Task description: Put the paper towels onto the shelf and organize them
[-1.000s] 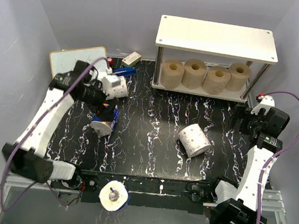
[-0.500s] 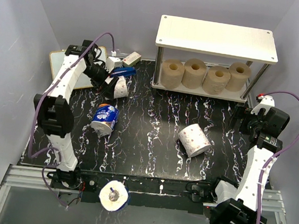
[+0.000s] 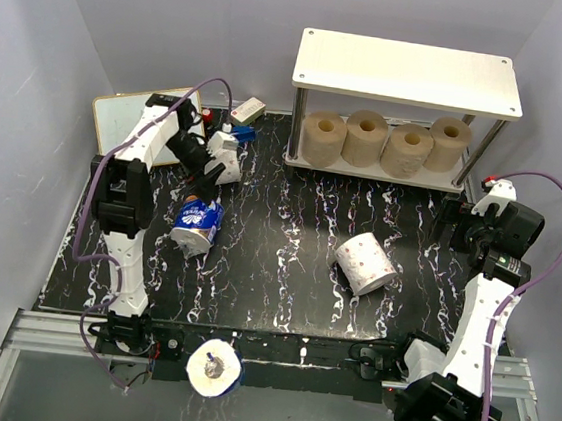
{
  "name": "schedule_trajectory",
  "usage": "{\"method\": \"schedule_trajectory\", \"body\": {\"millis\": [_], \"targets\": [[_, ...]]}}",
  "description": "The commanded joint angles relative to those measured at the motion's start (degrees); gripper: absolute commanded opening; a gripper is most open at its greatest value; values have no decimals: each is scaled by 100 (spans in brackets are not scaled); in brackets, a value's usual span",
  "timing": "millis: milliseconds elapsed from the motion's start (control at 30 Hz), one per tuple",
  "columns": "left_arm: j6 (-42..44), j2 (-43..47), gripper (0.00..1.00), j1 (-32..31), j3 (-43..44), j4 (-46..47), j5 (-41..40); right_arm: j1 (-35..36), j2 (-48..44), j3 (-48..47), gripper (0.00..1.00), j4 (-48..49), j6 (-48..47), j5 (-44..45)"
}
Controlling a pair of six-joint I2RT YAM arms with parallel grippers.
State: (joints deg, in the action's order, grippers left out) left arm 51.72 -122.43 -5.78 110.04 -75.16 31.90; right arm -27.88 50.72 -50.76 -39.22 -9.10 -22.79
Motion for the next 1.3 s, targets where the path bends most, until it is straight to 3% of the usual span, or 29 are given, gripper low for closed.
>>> {"method": "schedule_trajectory", "body": {"millis": [0, 133, 267, 367, 467, 733, 967, 1100, 1200, 1267], "targets": [[605, 239, 87, -150, -296, -548, 309, 0, -38, -39, 98, 257, -56, -21], [816, 383, 81, -298, -679, -729, 224, 1, -28, -34, 98, 252, -59, -23], [977, 545, 67, -379, -1098, -729, -24, 1, -19, -39, 98, 252, -57, -22], [978, 582, 40, -380, -1206, -732, -149, -1, -19, -36, 98, 256, -58, -13], [959, 625, 0, -384, -1226, -737, -209, 1, -18, -34, 98, 257, -57, -13], [333, 1071, 0, -667, -539, -730, -389, -5, -1, -39, 98, 257, -56, -7], [-1153, 1251, 0, -919, 1792, -513, -785, -3, 26, -27, 98, 257, -56, 5], [-2283, 1471, 0, -952, 2626, 101, -1002, 2, 38, -30, 98, 256, -56, 8], [-2957, 1905, 0, -1143, 2605, 856, -1545, 1, 50, -30, 98, 260, -56, 19], [-3116, 2192, 0, -1545, 2507, 1432, -2486, -3, 56, -30, 98, 261, -56, 22]]}}
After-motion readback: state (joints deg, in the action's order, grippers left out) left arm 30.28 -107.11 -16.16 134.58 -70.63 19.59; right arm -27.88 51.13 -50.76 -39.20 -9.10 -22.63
